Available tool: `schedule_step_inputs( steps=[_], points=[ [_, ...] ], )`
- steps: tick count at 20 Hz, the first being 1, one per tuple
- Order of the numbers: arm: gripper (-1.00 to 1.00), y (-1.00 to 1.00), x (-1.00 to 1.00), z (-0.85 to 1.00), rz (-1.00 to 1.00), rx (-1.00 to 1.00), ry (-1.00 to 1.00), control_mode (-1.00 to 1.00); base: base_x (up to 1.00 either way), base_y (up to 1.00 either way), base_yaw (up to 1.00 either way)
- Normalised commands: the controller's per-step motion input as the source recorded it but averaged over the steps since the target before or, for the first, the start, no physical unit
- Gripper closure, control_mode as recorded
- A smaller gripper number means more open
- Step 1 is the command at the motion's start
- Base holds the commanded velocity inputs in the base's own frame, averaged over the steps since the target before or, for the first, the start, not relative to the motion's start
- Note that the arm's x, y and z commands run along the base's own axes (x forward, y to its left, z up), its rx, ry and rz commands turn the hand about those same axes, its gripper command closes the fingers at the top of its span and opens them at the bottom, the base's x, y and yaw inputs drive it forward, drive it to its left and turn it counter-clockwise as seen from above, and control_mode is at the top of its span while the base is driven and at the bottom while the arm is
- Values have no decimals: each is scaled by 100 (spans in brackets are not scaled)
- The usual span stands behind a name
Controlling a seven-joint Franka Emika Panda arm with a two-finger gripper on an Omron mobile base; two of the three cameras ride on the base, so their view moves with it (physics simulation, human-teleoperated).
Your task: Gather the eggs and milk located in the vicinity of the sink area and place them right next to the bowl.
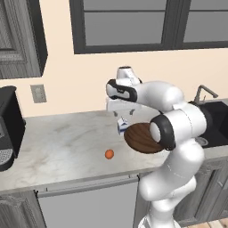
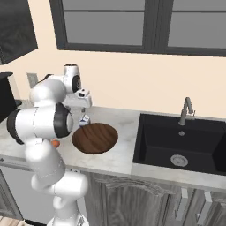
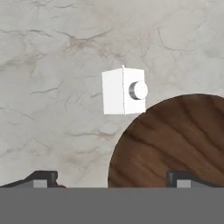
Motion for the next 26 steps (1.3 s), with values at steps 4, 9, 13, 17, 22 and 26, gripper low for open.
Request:
schedule_step_inputs(
  steps=[4,9,13,17,22,26],
  points=[
    [-100,39,-81,5,4,-2,6,-100,0,0,0],
    [-100,43,-64,0,0,0,17,-100,0,0,0],
    [-100,34,-31,0,-1,0,20,-100,0,0,0],
    [-100,11,-6,-16,-4,-1,4,-100,0,0,0],
    [-100,8,0,-37,0,-8,0,-100,0,0,0],
    [-100,25,0,-48,0,-11,2,-100,0,0,0]
  ],
)
